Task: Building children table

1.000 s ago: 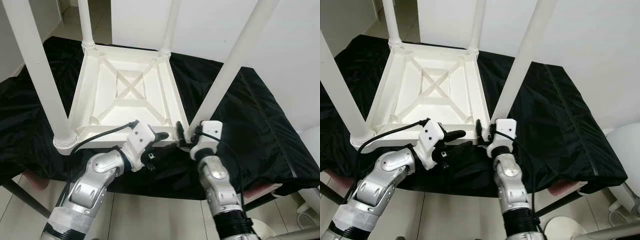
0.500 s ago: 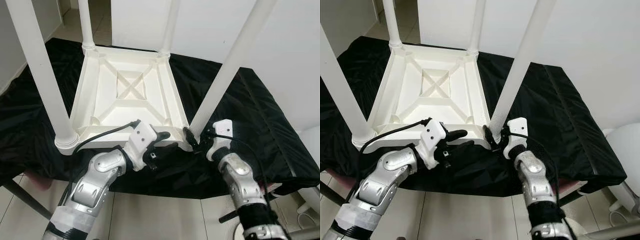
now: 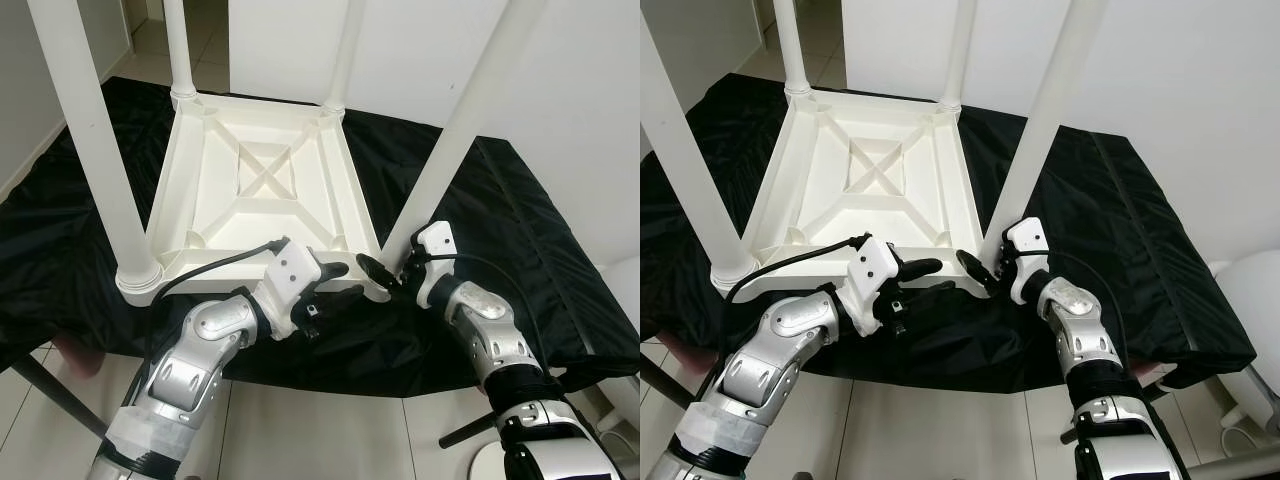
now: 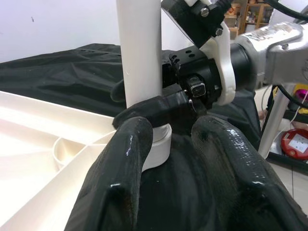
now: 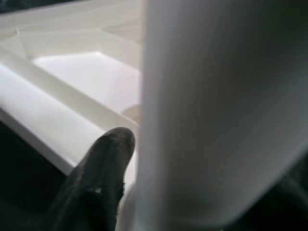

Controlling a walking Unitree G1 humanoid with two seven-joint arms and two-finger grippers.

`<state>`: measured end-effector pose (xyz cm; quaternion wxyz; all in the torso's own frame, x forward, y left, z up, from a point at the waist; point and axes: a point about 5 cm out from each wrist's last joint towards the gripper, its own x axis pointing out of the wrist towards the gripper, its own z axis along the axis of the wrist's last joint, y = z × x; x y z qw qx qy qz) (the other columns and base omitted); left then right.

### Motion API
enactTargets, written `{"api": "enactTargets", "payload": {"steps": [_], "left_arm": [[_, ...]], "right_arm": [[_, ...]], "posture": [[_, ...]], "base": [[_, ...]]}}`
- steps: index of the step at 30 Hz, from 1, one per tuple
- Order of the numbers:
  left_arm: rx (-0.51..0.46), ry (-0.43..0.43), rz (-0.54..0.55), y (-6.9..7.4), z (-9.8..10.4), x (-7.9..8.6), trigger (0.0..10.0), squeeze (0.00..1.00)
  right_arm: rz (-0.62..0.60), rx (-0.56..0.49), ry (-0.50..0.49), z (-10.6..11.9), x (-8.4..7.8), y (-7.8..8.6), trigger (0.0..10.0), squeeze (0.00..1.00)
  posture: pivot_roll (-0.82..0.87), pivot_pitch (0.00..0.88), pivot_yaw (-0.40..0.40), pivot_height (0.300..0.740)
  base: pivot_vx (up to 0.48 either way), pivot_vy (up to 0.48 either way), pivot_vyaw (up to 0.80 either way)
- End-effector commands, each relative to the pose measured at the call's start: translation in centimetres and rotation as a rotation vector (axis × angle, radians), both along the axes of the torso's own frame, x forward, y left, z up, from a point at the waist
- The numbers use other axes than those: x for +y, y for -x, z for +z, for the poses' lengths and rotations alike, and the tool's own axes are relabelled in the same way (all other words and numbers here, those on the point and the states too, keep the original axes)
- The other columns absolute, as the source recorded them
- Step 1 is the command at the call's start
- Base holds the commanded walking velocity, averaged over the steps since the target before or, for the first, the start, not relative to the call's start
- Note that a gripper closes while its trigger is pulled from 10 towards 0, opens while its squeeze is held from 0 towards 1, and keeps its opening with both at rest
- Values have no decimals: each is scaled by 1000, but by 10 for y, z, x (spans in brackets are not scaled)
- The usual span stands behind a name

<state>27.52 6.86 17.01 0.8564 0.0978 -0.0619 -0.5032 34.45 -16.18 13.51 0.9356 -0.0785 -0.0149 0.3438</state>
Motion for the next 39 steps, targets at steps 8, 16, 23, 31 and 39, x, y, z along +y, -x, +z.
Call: {"api": "enactTargets", "payload": {"steps": [8,16,23,31,39], "left_arm": [[-4,3,35,-2,1,-1,10000,0],[-1,3,27,-2,1,-2,10000,0],[4,-2,13,-1,-1,-4,10000,0],[10,-8,-3,0,-2,-5,10000,0],[8,-17,-22,1,-3,-6,10000,0]], "right_arm": [[18,22,5,-6,-5,0,0,0],[-6,30,-57,-5,-1,1,10000,0],[-192,6,-80,-8,6,5,10000,0],[-448,-5,-171,-16,26,20,10000,0],[-688,-14,-315,-15,59,30,10000,0]], "posture": [[71,48,-122,740],[59,50,-116,740],[52,48,-111,740],[45,42,-100,740],[52,33,-96,740]], "base": [[0,0,0],[0,0,0],[0,0,0],[0,0,0],[0,0,0]]}}
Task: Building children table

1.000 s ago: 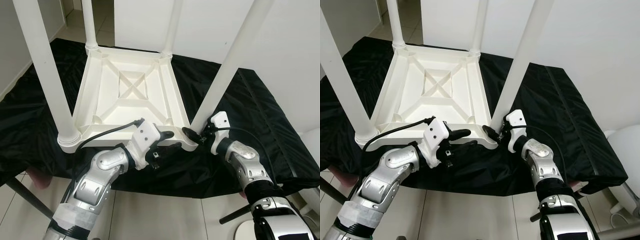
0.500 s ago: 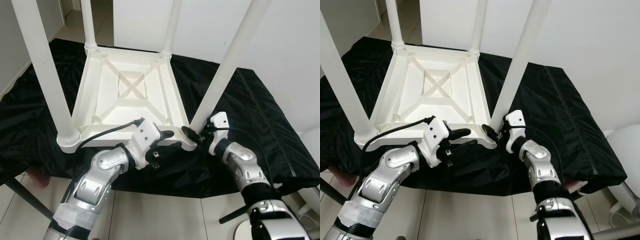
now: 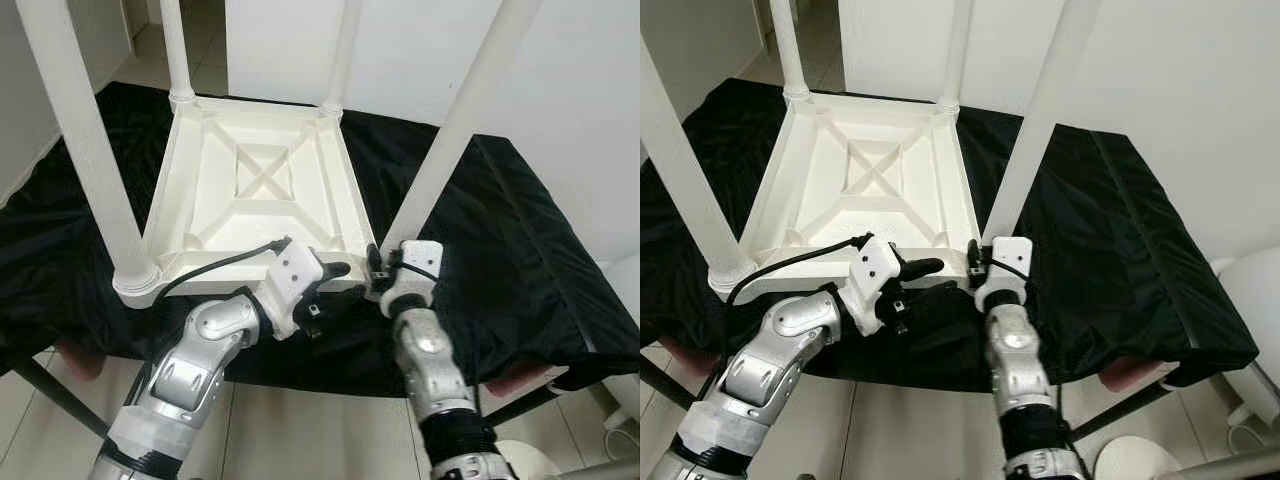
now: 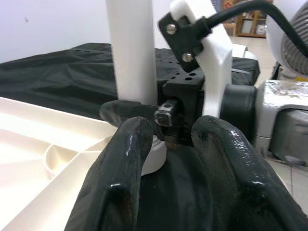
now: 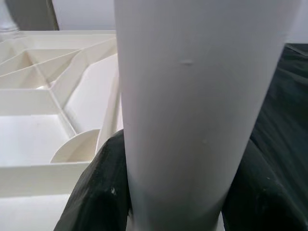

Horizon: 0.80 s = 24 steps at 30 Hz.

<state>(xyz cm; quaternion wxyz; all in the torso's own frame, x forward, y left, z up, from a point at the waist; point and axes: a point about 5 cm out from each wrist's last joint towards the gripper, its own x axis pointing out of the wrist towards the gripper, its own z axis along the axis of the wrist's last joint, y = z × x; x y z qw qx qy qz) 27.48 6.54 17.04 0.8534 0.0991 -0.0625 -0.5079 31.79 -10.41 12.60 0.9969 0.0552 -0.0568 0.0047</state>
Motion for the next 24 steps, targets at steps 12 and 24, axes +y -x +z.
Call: {"api": "enactTargets", "payload": {"steps": [12,24], "left_arm": [[7,-19,-10,1,-2,-1,10000,0],[6,-6,6,0,2,3,10000,0]], "right_arm": [[24,-4,0,3,4,11,10000,1000],[108,-69,1,15,-11,13,10000,0]], "posture": [[56,44,-101,740],[23,76,-94,740]], "base": [[0,0,0],[0,0,0]]}}
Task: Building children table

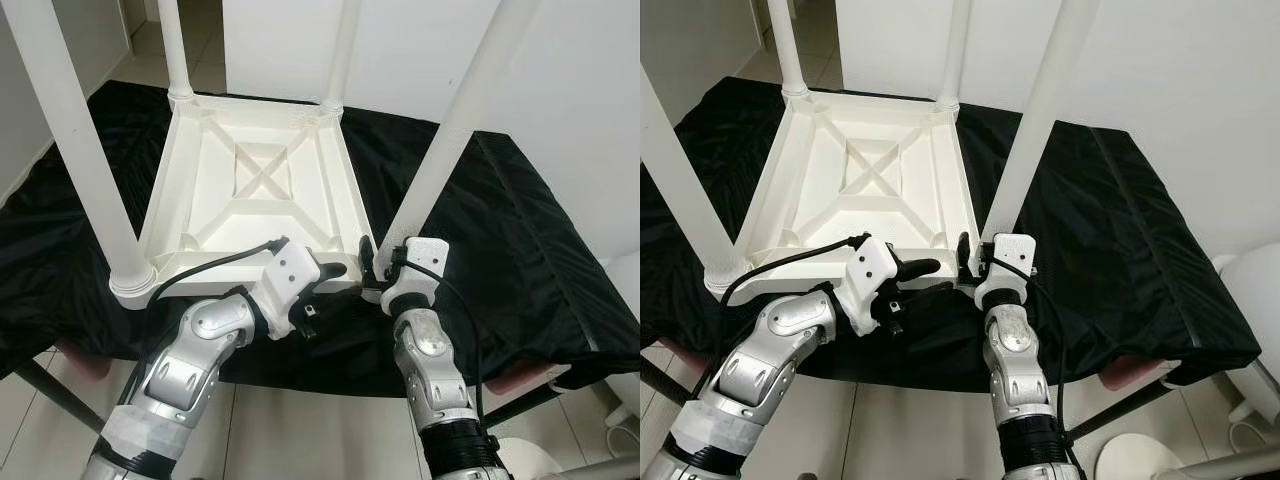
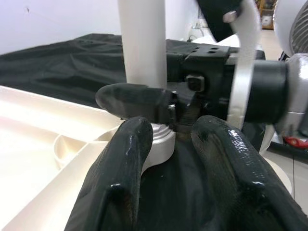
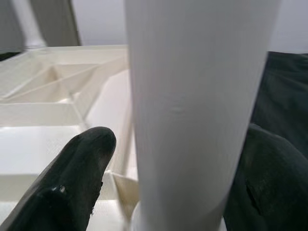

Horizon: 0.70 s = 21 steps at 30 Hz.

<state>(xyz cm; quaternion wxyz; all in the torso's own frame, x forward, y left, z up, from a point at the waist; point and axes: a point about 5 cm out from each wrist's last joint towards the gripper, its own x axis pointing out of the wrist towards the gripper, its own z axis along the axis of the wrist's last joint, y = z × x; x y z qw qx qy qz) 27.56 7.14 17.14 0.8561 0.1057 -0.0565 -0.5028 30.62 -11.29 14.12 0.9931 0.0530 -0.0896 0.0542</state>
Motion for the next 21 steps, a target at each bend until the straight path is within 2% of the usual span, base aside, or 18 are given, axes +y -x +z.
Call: {"api": "enactTargets", "payload": {"steps": [1,6,10,13,14,17,19,21], "left_arm": [[3,11,-7,1,1,-2,10000,0],[4,18,-15,2,2,-6,10000,0],[8,6,-45,4,3,-8,10000,0],[9,2,-48,5,3,-7,10000,0],[8,-2,-48,4,2,-7,10000,0],[8,-5,-47,4,2,-7,10000,0],[7,-6,-45,4,3,-7,10000,0],[7,-6,-45,4,3,-7,10000,0]], "right_arm": [[14,3,-8,0,-2,2,10000,0],[79,-16,39,-1,-18,1,10000,0],[163,2,109,-5,-35,-11,10000,0],[188,-2,124,-2,-36,-15,10000,0],[246,-15,150,2,-36,-20,10000,0],[295,-30,175,6,-35,-23,10000,0],[371,-42,203,11,-32,-25,10000,0],[371,-42,203,11,-32,-25,10000,0]], "posture": [[23,76,-94,740],[18,91,-88,740],[23,100,-80,740],[23,100,-80,740],[27,103,-82,740],[29,103,-84,740],[30,104,-84,740],[30,104,-84,740]], "base": [[0,0,0],[0,0,0],[0,0,0],[0,0,0],[0,0,0],[0,0,0],[0,0,0],[0,0,0]]}}
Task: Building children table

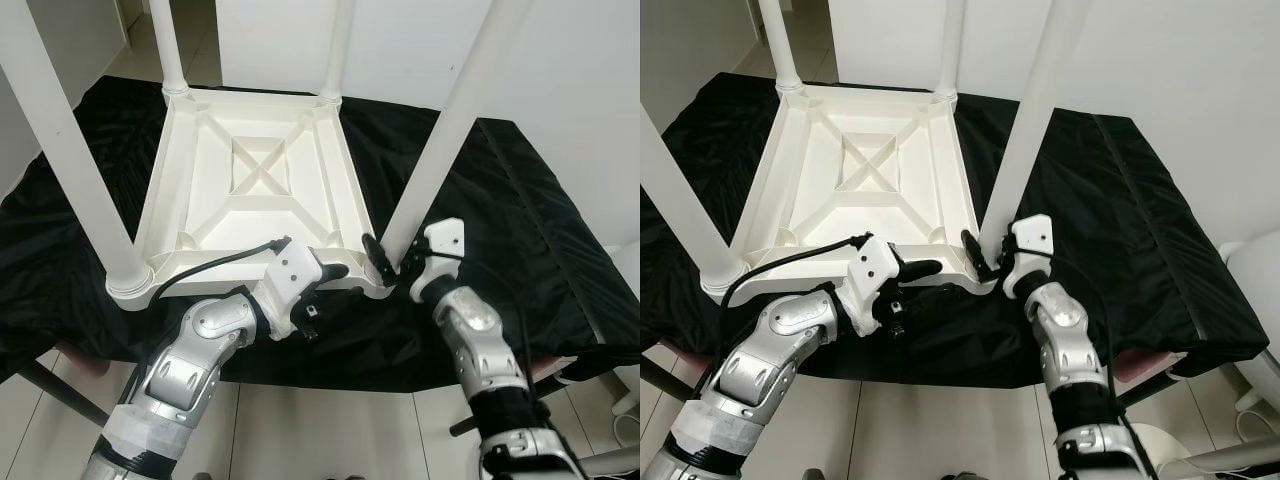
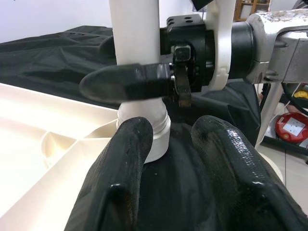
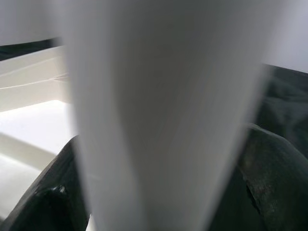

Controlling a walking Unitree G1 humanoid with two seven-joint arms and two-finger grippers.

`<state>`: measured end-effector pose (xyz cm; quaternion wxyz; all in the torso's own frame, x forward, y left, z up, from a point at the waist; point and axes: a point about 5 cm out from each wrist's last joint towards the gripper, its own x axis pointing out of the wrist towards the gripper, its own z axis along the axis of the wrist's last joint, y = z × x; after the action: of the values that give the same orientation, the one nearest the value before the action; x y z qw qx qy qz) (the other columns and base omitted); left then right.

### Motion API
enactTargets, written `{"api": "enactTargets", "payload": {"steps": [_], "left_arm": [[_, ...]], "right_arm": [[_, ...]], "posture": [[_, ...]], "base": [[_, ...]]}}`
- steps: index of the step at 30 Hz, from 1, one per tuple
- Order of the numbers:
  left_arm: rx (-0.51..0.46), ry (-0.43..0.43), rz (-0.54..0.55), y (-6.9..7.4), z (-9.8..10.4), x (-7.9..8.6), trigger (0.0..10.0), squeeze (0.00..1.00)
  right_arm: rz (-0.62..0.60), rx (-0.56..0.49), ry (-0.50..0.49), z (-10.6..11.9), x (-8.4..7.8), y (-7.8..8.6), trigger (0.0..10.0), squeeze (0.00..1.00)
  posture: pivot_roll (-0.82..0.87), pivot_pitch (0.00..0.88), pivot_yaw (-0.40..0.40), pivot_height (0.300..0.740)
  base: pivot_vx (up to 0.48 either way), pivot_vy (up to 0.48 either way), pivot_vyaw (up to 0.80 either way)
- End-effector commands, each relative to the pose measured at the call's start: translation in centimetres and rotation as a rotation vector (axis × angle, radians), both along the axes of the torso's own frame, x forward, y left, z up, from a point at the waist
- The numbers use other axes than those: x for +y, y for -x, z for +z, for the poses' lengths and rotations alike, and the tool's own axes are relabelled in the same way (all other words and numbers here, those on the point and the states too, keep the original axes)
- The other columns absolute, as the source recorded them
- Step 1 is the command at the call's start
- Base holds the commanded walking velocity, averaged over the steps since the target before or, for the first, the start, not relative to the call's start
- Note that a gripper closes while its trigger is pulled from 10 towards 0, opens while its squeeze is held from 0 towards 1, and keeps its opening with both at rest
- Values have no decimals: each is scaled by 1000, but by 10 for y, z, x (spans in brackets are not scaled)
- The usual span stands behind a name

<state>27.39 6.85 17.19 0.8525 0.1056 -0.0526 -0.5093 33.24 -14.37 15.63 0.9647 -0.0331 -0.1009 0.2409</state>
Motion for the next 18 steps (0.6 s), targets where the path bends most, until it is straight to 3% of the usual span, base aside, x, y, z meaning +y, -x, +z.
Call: {"api": "enactTargets", "payload": {"steps": [1,5,9,10,12,18], "left_arm": [[0,0,-30,3,2,-4,10000,0],[0,0,-20,4,2,-3,10000,0],[0,1,-11,5,2,-2,10000,0],[1,1,-3,5,2,0,10000,0],[5,3,5,6,1,1,10000,0],[6,3,2,7,1,-1,10000,0]], "right_arm": [[73,25,17,-3,2,-2,10000,0],[192,34,71,1,13,-9,10000,0],[226,39,89,0,18,-11,10000,0],[244,43,98,-2,20,-12,5451,0],[263,52,100,-6,23,-9,0,0],[275,59,87,-10,21,-5,0,0]], "posture": [[34,107,-84,740],[56,107,-95,740],[58,108,-97,740],[61,111,-100,740],[72,111,-98,740],[73,117,-99,740]], "base": [[0,0,0],[0,0,0],[0,0,0],[0,0,0],[0,0,0],[0,0,0]]}}
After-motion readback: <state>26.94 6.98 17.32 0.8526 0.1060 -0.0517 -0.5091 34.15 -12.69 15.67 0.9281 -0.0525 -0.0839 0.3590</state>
